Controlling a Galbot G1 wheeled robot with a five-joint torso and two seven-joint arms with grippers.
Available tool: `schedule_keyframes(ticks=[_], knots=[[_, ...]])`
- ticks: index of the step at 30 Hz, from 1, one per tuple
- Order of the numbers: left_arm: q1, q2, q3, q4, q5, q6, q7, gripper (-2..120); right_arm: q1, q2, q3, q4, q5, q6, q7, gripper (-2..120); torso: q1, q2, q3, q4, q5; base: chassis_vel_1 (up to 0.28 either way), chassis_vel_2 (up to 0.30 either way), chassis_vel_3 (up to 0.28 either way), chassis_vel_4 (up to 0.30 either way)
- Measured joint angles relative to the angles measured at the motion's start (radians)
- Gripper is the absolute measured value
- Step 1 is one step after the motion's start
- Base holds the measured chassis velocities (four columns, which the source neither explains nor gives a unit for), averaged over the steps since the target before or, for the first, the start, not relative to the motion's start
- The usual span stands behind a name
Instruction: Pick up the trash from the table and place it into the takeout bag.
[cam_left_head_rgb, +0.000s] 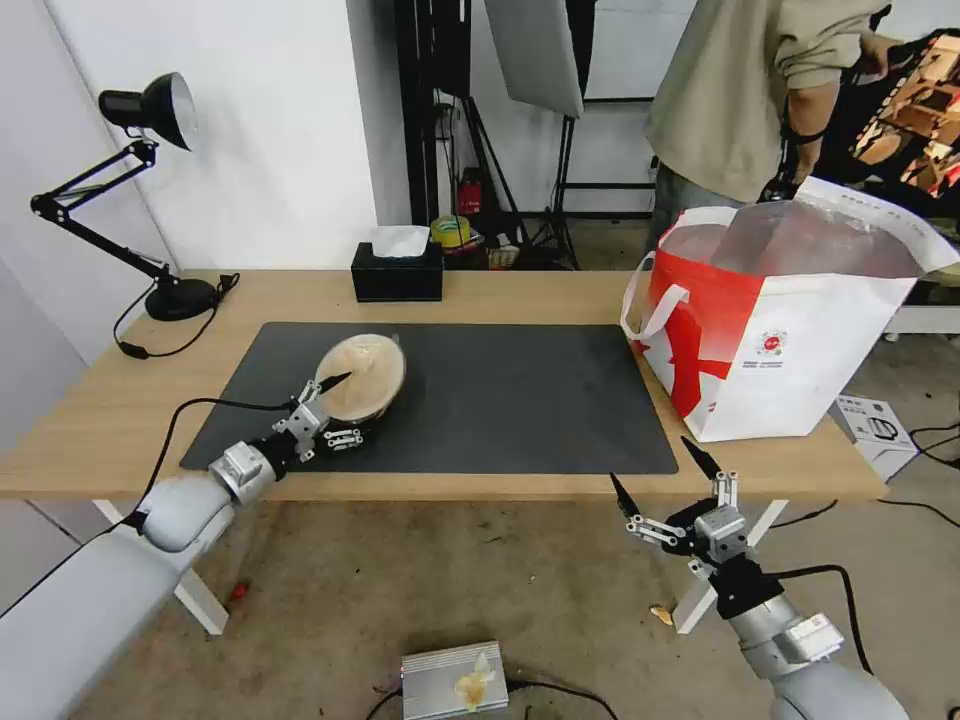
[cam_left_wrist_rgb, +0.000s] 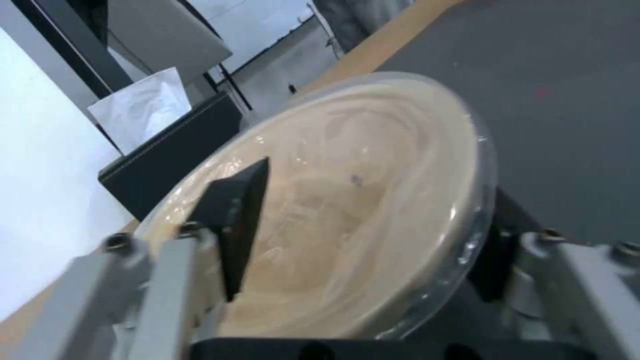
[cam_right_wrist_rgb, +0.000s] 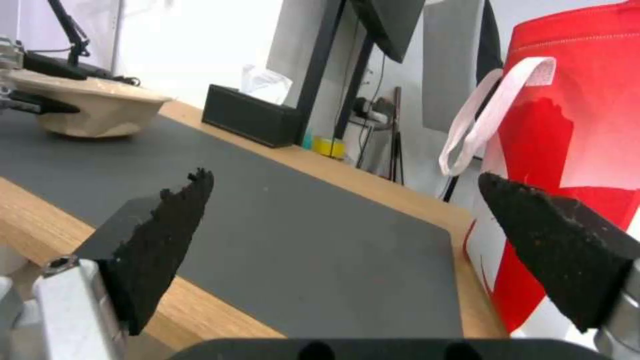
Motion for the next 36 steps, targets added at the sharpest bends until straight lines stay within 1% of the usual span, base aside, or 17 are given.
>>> schedule_keyframes(ticks=[1, 4, 5, 7, 8, 9, 13, 14, 16, 19, 26, 32, 36], knots=[[0.0, 0.0, 0.0, 0.0, 0.0, 0.0, 0.0, 59, 0.0, 0.0, 0.0, 0.0, 0.0, 0.0, 0.0, 100, 0.0, 0.0, 0.0, 0.0, 0.0, 0.0, 0.0, 0.0, 0.0], [0.005, 0.001, 0.0, -0.002, -0.001, 0.0, 0.0, 43, 0.0, 0.0, 0.0, 0.0, 0.0, 0.0, 0.0, 100, 0.0, 0.0, 0.0, 0.0, 0.0, 0.0, 0.0, 0.0, 0.0], [0.005, 0.001, 0.0, -0.002, -0.001, 0.0, 0.0, 43, 0.0, 0.0, 0.0, 0.0, 0.0, 0.0, 0.0, 100, 0.0, 0.0, 0.0, 0.0, 0.0, 0.0, 0.0, 0.0, 0.0], [0.007, 0.002, 0.0, -0.003, -0.002, 0.001, 0.0, 33, 0.0, 0.0, 0.0, 0.0, 0.0, 0.0, 0.0, 100, 0.0, 0.0, 0.0, 0.0, 0.0, 0.0, 0.0, 0.0, 0.0], [0.008, 0.002, 0.0, -0.003, -0.002, 0.001, 0.0, 30, 0.0, 0.0, 0.0, 0.0, 0.0, 0.0, 0.0, 100, 0.0, 0.0, 0.0, 0.0, 0.0, 0.0, 0.0, 0.0, 0.0], [0.008, 0.002, 0.0, -0.003, -0.002, 0.001, 0.0, 30, 0.0, 0.0, 0.0, 0.0, 0.0, 0.0, 0.0, 100, 0.0, 0.0, 0.0, 0.0, 0.0, 0.0, 0.0, 0.0, 0.0], [0.012, -0.002, -0.001, 0.003, -0.004, 0.003, -0.001, 11, 0.0, 0.0, 0.0, 0.0, 0.0, 0.0, 0.0, 100, 0.0, 0.0, 0.0, 0.0, 0.0001, 0.0, 0.0, 0.0, 0.0], [0.012, -0.002, -0.001, 0.003, -0.004, 0.003, -0.001, 11, 0.0, 0.0, 0.0, 0.0, 0.0, 0.0, 0.0, 100, 0.0, 0.0, 0.0, 0.0, 0.0001, 0.0, 0.0, 0.0, 0.0], [0.014, -0.004, -0.002, 0.006, -0.005, 0.003, -0.002, 3, 0.0, 0.0, 0.0, 0.0, 0.0, 0.0, 0.0, 100, 0.0, 0.0, 0.0, 0.0, 0.0001, 0.0, 0.0, 0.0, 0.0], [0.015, -0.007, -0.003, 0.009, -0.008, 0.001, -0.003, 1, 0.0, 0.0, 0.0, 0.0, 0.0, 0.0, 0.0, 100, 0.0, 0.0, 0.0, 0.0, 0.0001, 0.0, 0.0, 0.0, 0.0], [0.029, -0.012, -0.013, 0.009, -0.011, 0.001, -0.003, 1, 0.0, 0.0, 0.0, 0.0, 0.0, 0.0, 0.0, 100, 0.0, 0.0, 0.0, -0.0002, 0.0001, 0.0, 0.0, 0.0, 0.0], [0.036, -0.015, -0.021, -0.004, -0.02, 0.007, -0.017, 1, 0.0, 0.0, 0.0, 0.0, 0.0, 0.0, 0.0, 100, 0.0, 0.0, 0.0, 0.0001, 0.0, 0.0, 0.0, 0.0, 0.0], [0.046, -0.004, -0.032, -0.026, -0.035, 0.008, -0.027, 1, 0.0, 0.0, 0.0, 0.0, 0.0, 0.0, 0.0, 100, 0.0, 0.0, 0.0, 0.0, 0.0, 0.0, 0.0, 0.0, 0.0]])
